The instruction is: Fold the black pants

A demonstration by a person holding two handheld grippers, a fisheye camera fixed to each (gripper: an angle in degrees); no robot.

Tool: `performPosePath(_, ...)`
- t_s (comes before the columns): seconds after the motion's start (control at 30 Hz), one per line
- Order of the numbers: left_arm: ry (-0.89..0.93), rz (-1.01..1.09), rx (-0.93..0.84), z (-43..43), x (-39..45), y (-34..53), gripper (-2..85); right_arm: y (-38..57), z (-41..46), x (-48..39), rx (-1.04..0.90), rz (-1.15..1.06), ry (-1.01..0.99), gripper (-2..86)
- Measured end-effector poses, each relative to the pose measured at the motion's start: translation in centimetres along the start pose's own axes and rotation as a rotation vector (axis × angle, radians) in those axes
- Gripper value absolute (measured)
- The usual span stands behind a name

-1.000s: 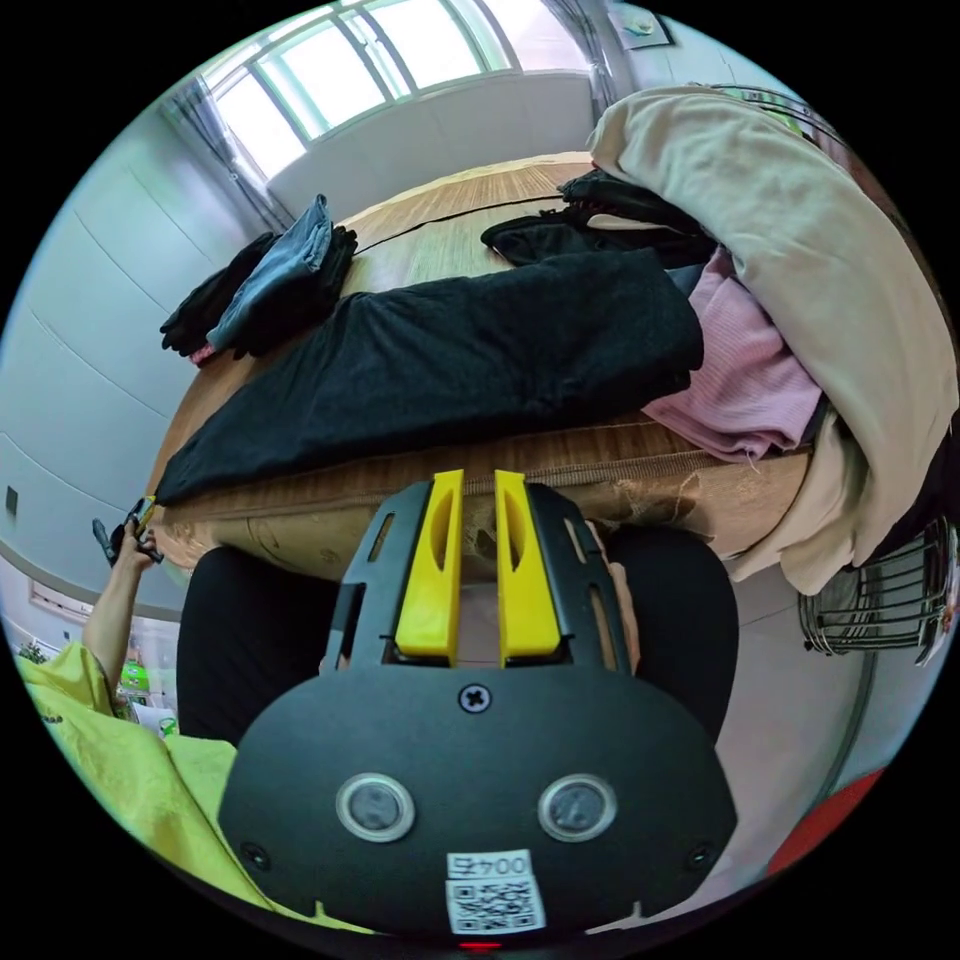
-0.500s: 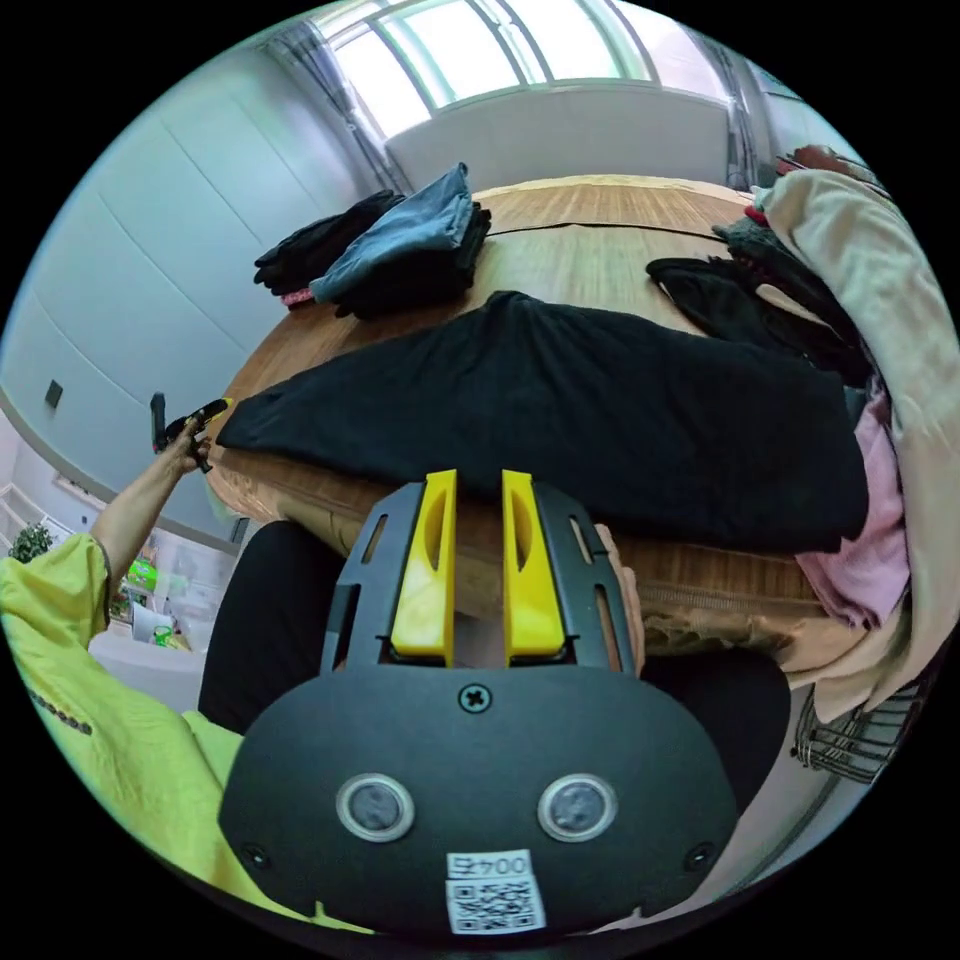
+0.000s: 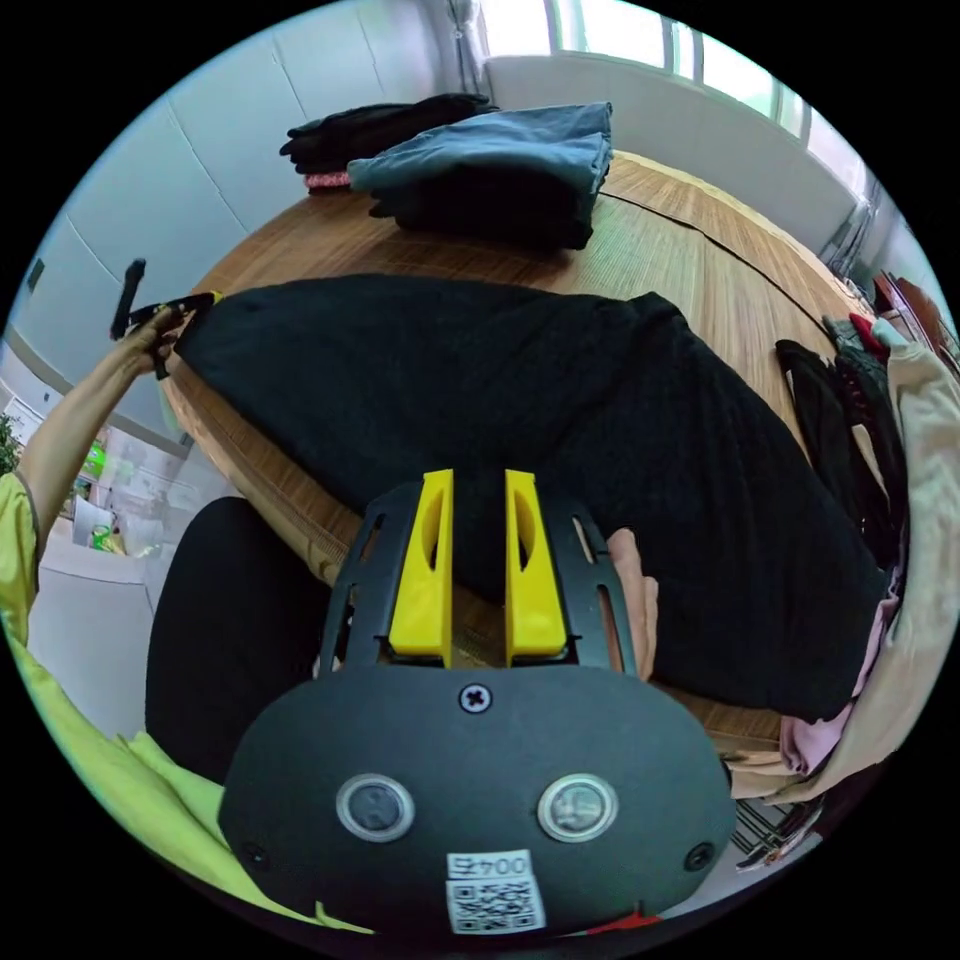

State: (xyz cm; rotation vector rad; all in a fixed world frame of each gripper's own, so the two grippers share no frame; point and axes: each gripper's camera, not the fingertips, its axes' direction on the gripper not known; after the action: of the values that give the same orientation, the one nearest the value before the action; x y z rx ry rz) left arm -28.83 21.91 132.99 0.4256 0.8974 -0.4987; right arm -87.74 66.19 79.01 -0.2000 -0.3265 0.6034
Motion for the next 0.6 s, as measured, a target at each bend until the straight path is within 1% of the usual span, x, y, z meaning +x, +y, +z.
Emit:
performPosePath(0.1,-0.026,-0.104,0.084,-1.5,-1.7,0.7,3.6,-0.4,0.4,-0.5,0.004,0.012,0.007,8.6)
performPosePath(0.13,-0.043,-0.129,0.084,-1.2,-2.3,1.1,3.7,-0.4,0.4,-0.5,0.008,0.02,-0.001,8.6)
performPosePath(0.17,-0.068,-0.135,0.04,-0.2,-2.8,1.4,4.1,-0.5,0.6,-0.4,0.018,0.033,-0.018,8.6)
performPosePath(0.2,-0.064,-0.145,0.023,0.3,-3.1,1.6,4.3,-0.6,0.8,-0.5,0.024,0.037,-0.029,8.7)
performPosePath(0.23,-0.031,-0.199,0.031,0.8,-3.9,2.1,5.0,-0.6,0.8,-0.5,0.024,0.037,-0.031,8.9)
performPosePath(0.3,0.0,-0.274,0.086,0.1,-5.2,2.6,6.7,-1.0,0.2,-0.8,0.02,0.035,-0.035,9.8)
performPosePath(0.33,-0.022,-0.305,0.132,-1.0,-5.9,2.9,8.1,-0.9,-0.2,-0.7,0.032,0.041,-0.043,10.1)
performPosePath(0.4,-0.022,-0.299,0.226,-3.5,-7.6,3.9,10.1,-0.2,-2.2,-0.5,0.125,0.07,-0.106,12.0)
performPosePath(0.47,0.085,-0.365,0.298,-6.0,-11.7,6.5,12.4,0.7,-3.3,0.0,0.169,0.098,-0.139,13.5)
performPosePath(0.5,0.13,-0.383,0.302,-6.3,-12.9,7.3,13.0,1.5,-3.8,0.4,0.197,0.126,-0.157,14.1)
performPosePath(0.53,0.222,-0.417,0.297,-6.4,-15.1,9.2,13.8,1.9,-4.0,0.5,0.21,0.141,-0.163,13.4)
performPosePath(0.57,0.283,-0.457,0.283,-6.1,-17.1,11.2,14.4,2.8,-4.1,0.9,0.221,0.169,-0.162,12.0)
performPosePath(0.6,0.301,-0.475,0.279,-5.9,-17.9,12.3,14.7,3.5,-4.0,1.0,0.186,0.191,-0.128,5.5)
